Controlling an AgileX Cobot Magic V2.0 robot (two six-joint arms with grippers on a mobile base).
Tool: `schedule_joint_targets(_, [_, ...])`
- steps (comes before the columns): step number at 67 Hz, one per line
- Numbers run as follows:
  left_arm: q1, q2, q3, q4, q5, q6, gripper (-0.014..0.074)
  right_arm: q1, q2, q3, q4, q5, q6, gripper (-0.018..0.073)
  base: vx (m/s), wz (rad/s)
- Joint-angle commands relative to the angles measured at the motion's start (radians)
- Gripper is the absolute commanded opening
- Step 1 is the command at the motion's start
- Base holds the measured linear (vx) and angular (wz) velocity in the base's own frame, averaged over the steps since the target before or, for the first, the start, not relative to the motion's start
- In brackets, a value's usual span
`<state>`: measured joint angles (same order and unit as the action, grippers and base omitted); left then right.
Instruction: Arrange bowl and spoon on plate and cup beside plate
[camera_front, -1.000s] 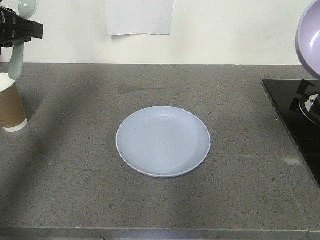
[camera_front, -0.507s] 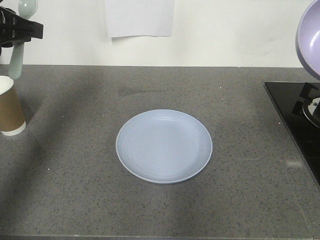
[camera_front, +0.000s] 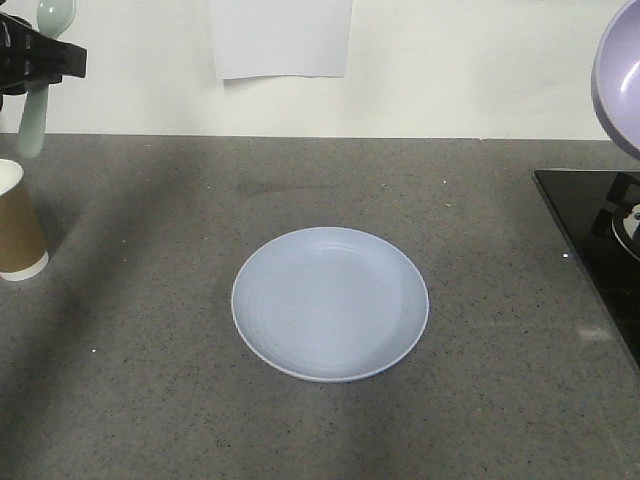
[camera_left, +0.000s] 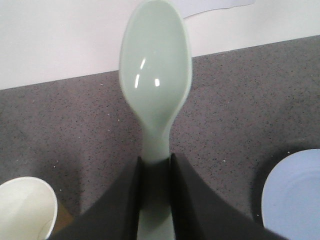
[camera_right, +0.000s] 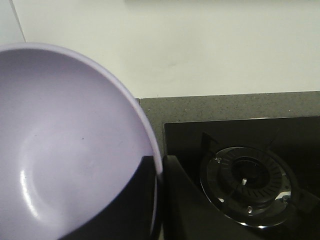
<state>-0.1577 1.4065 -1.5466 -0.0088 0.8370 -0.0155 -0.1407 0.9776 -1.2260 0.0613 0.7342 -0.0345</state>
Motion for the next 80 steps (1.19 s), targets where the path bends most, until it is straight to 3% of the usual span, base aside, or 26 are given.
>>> schedule_joint_targets(1, [-0.007, -0.036, -0.028, -0.007, -0.059, -0.003, -0.0006, -0.006, -0.010, -0.030, 0.000, -0.081, -0.006, -0.0008, 0.04, 0.00])
schedule_joint_targets(80, [-0.007, -0.036, -0.028, -0.007, -0.059, -0.003, -0.0006, -0.006, -0.010, -0.030, 0.000, -0.081, -0.006, -0.0008, 0.03, 0.00])
